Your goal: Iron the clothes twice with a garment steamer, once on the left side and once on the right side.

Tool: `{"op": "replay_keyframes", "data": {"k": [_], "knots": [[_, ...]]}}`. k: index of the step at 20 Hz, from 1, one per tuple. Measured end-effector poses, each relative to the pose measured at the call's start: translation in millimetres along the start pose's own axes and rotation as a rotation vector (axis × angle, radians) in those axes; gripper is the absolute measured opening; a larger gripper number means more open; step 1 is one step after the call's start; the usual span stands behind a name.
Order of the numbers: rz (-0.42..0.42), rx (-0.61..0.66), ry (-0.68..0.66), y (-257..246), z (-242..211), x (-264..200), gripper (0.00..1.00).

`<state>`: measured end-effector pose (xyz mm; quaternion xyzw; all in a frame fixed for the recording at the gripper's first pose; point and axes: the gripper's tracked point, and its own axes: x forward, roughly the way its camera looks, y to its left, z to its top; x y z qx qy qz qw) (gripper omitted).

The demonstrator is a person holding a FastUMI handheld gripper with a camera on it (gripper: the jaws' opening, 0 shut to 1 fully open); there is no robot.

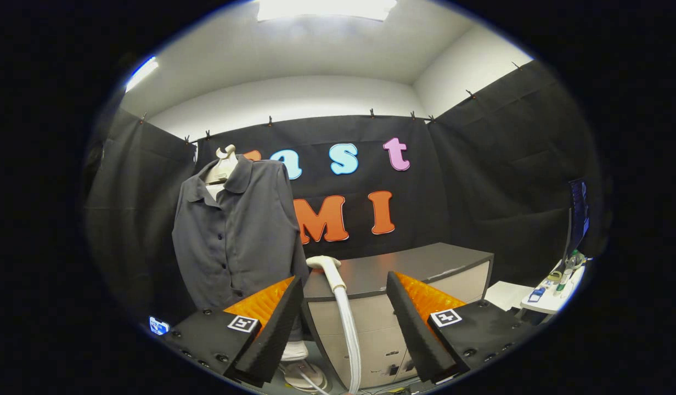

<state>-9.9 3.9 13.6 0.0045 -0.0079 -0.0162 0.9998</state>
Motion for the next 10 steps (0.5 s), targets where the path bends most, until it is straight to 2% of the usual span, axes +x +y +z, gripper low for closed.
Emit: {"op": "replay_keyframes", "data": {"k": [3,10], "knots": [[-0.005,0.004,-0.001,8,7,19,0.98],[0.144,0.003,0.027,48,63,117,0.98]]}}
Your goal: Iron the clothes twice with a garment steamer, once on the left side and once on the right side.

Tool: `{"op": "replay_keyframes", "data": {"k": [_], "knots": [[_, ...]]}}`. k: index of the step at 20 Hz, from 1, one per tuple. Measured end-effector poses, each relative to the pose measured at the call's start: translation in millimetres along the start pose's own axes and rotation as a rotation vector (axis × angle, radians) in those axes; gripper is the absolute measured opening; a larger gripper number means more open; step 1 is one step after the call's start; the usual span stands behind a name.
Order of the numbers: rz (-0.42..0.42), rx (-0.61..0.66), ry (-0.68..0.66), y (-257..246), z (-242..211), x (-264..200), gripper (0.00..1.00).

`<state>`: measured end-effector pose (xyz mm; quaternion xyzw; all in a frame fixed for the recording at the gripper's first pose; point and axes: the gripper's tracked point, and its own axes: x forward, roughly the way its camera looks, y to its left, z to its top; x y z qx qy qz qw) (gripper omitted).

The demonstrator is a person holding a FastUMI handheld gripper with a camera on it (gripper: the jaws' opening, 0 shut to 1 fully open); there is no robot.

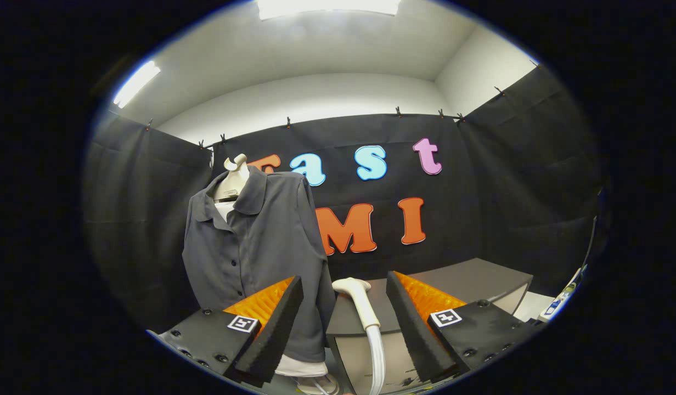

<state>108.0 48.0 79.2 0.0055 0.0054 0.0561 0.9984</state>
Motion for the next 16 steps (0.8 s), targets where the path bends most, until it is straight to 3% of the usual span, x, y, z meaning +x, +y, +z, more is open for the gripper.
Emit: {"op": "replay_keyframes", "data": {"k": [5,10,16], "knots": [[0.09,-0.02,0.138,-6,-9,102,0.98],[0.088,-0.05,0.531,-53,-129,191,0.99],[0.137,-0.04,0.748,-65,-219,212,0.95]]}}
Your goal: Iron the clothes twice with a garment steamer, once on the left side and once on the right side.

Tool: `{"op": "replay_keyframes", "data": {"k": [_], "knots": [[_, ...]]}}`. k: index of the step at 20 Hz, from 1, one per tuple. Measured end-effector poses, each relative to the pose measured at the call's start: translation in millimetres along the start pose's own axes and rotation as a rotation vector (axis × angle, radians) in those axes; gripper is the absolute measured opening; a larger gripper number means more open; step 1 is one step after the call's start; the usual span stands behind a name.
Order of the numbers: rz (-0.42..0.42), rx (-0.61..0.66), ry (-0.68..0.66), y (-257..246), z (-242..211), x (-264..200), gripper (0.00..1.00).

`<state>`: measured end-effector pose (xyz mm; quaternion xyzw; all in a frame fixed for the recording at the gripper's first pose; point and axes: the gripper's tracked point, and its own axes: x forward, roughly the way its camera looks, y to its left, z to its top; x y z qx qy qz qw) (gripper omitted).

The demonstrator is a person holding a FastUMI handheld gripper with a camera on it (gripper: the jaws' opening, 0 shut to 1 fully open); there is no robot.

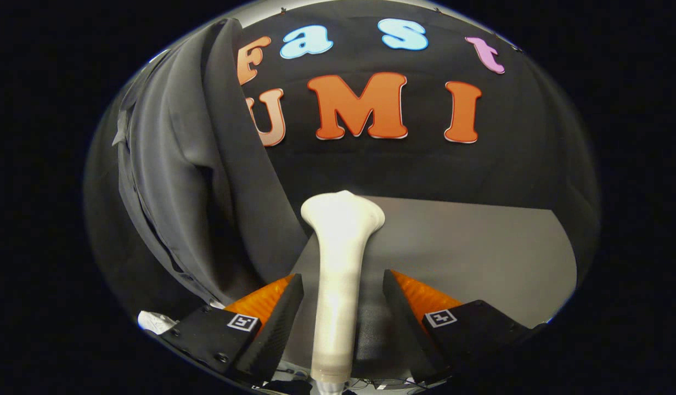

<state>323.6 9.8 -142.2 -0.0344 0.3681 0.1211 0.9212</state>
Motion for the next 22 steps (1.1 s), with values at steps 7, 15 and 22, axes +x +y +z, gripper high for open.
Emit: {"op": "replay_keyframes", "data": {"k": [7,15,22], "knots": [[0.118,0.007,-0.043,5,-1,22,0.62],[0.047,0.059,-0.118,2,-2,13,0.45],[-0.088,0.147,-0.426,-21,22,-55,0.39]]}}
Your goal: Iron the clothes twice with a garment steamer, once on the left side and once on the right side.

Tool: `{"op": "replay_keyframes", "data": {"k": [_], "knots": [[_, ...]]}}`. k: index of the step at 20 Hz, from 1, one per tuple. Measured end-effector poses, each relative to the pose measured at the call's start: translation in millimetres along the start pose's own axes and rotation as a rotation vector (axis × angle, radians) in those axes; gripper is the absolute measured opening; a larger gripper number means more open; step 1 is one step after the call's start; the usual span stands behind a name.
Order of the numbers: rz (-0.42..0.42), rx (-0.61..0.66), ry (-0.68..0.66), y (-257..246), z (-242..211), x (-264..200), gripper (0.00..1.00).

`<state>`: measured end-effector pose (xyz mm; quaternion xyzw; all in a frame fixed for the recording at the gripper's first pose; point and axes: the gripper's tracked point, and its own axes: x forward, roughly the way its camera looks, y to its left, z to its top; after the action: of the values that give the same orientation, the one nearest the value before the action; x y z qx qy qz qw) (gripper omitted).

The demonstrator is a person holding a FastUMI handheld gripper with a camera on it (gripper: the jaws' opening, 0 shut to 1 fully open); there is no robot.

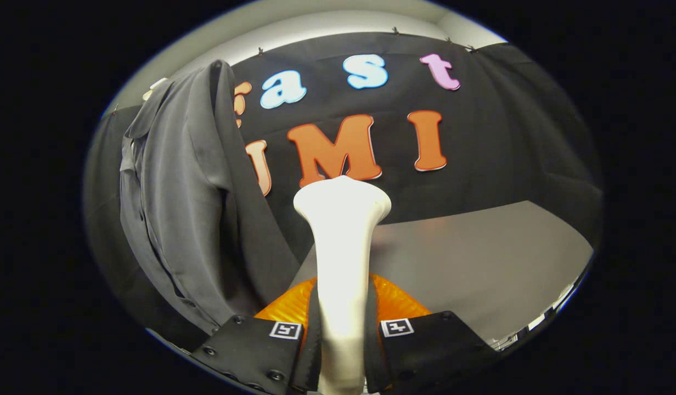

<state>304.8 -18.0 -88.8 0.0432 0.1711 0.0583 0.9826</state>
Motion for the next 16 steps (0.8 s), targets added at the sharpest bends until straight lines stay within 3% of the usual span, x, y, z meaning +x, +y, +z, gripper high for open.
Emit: {"op": "replay_keyframes", "data": {"k": [6,13,16], "knots": [[-0.071,-0.058,-0.208,17,44,-84,0.38],[-0.169,-0.02,-0.335,55,53,-146,0.38],[-0.171,-0.055,-0.376,86,49,-157,0.38]]}}
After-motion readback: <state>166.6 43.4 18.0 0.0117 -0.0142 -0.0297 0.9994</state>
